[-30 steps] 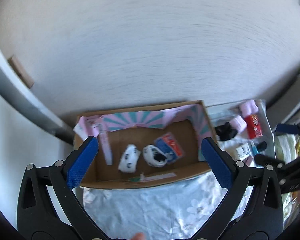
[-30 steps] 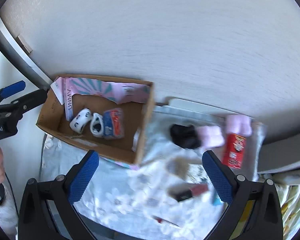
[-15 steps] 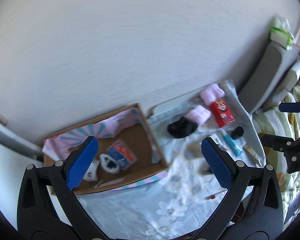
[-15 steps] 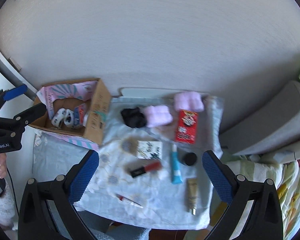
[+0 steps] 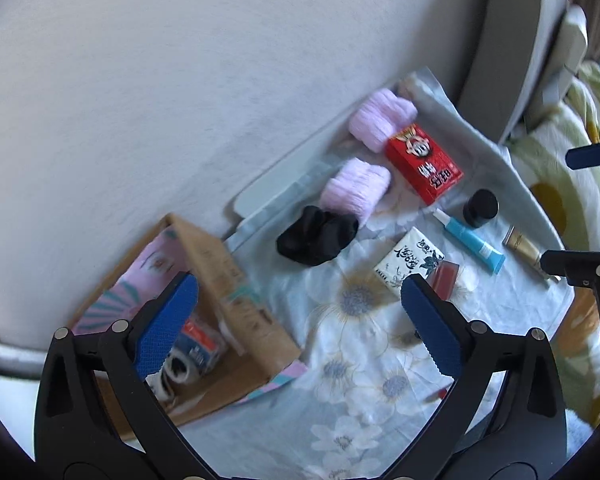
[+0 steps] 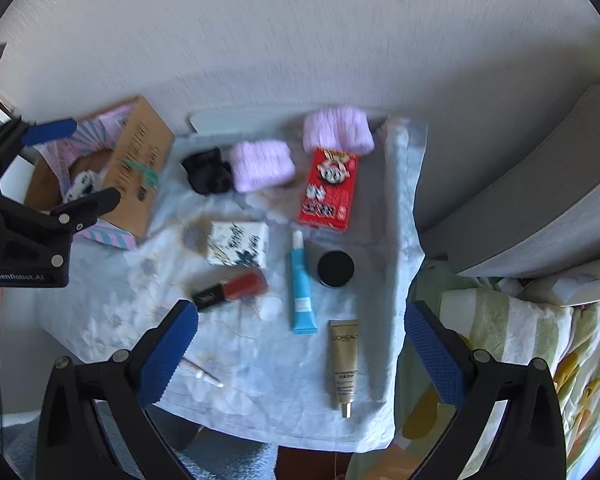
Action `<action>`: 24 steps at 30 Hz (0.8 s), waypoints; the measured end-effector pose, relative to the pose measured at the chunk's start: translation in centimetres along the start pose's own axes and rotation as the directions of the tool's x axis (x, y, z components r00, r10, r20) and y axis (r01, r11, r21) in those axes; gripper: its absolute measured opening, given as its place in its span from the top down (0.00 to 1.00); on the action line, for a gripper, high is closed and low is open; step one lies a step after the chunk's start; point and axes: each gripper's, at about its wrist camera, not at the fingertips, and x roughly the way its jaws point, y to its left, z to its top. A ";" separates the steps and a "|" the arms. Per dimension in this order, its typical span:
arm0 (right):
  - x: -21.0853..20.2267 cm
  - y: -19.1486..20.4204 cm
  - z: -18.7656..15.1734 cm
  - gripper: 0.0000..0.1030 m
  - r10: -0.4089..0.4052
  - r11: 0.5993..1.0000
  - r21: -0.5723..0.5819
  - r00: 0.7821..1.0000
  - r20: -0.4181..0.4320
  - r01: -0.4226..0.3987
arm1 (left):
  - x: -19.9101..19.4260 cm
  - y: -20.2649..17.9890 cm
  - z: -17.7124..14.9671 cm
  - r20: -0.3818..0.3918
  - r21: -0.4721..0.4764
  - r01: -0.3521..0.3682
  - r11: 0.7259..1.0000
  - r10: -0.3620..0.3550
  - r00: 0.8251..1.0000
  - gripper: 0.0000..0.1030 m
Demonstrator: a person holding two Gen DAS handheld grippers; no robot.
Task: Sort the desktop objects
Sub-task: 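Move both grippers back over the table items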
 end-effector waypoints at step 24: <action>9.4 -4.3 1.7 0.14 0.171 0.981 0.102 0.982 -0.078 -0.163 | 14.4 -1.8 2.9 -0.259 -0.026 -0.015 1.000 0.008 0.966 0.20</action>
